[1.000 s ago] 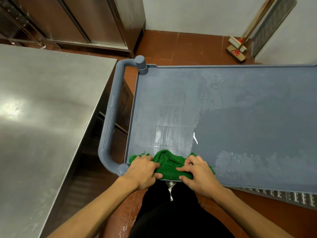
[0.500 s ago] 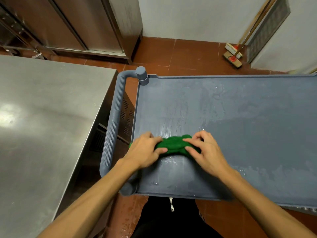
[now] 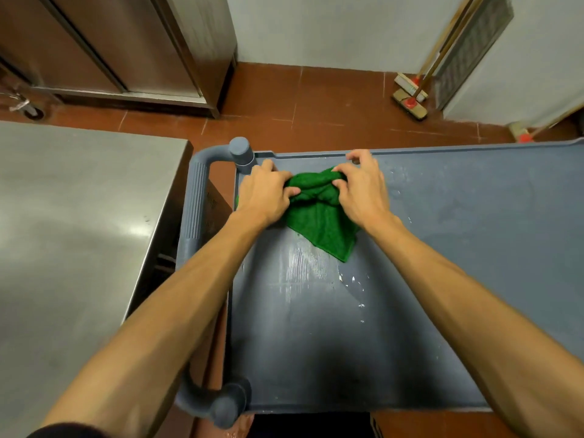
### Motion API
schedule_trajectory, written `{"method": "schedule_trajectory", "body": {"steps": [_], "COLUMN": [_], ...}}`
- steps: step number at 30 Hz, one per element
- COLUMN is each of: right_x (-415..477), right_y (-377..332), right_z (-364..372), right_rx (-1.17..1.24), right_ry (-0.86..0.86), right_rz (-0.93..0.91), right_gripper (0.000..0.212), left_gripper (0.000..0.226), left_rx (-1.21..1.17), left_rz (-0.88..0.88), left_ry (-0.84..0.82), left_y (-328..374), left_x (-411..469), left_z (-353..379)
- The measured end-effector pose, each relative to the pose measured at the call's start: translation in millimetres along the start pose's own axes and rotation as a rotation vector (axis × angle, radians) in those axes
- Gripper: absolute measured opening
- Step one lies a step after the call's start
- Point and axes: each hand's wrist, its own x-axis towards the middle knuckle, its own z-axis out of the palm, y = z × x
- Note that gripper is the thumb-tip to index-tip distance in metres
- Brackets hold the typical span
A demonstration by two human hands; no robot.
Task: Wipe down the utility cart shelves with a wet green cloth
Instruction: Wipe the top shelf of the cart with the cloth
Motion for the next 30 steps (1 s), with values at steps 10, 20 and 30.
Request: {"method": "schedule_trajectory", "body": {"steps": [10,20,30], "right_x": [35.9,4.7,-37.2], "right_y": [11.4,23.0,8.3], "right_z": [35.1,62.1,64.8], "right_rx": [-0.073,-0.266,-0.255], "right_ry": [0.115,-0.201,-0.139], "right_rz": [0.032,-0.067,-0.107], "right_gripper": [0.041,0.059,0.052], "left_gripper": [0.027,0.045,0.039], "left_rx": [0.106,0.002,-0.010], "left_rz": [0.130,0.117,0.072], "left_ry": [0.241,0.197,0.103], "left_y": [-10.5,-31.3,-32.4], "left_x": [54.2,38.0,-4.3], "left_z": [41.2,70.1,67.5]}}
